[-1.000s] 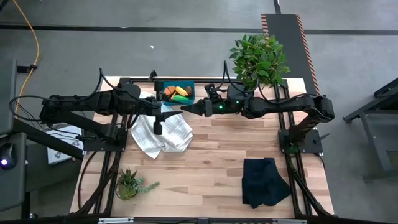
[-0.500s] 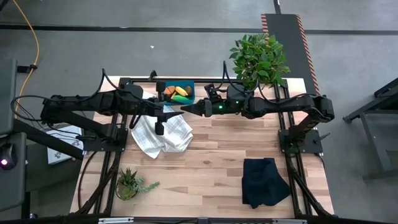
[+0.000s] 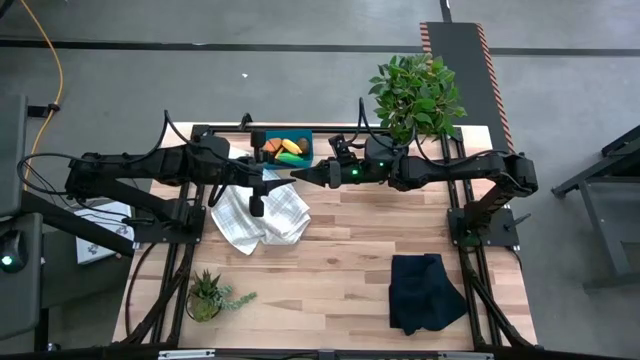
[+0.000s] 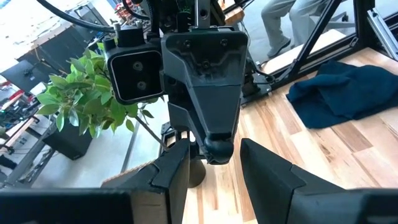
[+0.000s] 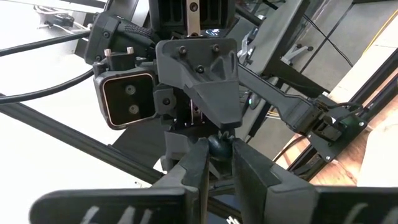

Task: Pick and placing Produce into tupperware
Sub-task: Put the blackberry into the blue bin

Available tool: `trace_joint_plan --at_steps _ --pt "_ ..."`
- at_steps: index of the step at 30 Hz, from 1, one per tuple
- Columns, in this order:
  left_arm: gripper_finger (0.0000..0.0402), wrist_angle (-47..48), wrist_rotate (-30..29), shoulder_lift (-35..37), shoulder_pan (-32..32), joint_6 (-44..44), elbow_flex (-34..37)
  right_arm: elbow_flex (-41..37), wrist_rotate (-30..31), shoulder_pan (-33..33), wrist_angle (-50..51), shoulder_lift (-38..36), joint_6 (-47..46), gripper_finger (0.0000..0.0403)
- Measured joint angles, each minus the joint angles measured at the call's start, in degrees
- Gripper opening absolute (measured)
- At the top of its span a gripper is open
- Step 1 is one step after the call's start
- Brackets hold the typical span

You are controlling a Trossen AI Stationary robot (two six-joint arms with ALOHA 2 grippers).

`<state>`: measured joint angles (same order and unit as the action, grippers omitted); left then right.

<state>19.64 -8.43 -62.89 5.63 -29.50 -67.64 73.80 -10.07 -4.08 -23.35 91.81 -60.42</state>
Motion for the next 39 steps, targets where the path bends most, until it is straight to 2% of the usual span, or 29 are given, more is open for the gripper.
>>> trace_joint_plan --at_steps 7,16,20,33,39 --pt "0.0122 -0.02 -0.07 0.00 0.00 0.00 0.00 0.00 0.00 0.00 0.02 0.00 0.02 0.0044" --pt "0.0058 0.05 -0.17 0.00 0.00 0.00 0.00 0.00 0.04 -0.02 -0.02 0.00 0.04 0.0044" --pt "0.0041 0.11 -0.17 0.02 0.00 0.00 0.00 0.00 0.04 -0.02 -0.02 0.00 0.07 0.0044" --pt "0.0052 0.06 -0.17 0.02 0.00 -0.10 0.00 0.00 0.04 -0.02 -0.01 0.00 0.16 0.0044" --pt "0.0053 0.02 -0.17 0.02 0.00 -0.26 0.00 0.00 0.86 0.00 -0.04 0.00 0.46 0.0080"
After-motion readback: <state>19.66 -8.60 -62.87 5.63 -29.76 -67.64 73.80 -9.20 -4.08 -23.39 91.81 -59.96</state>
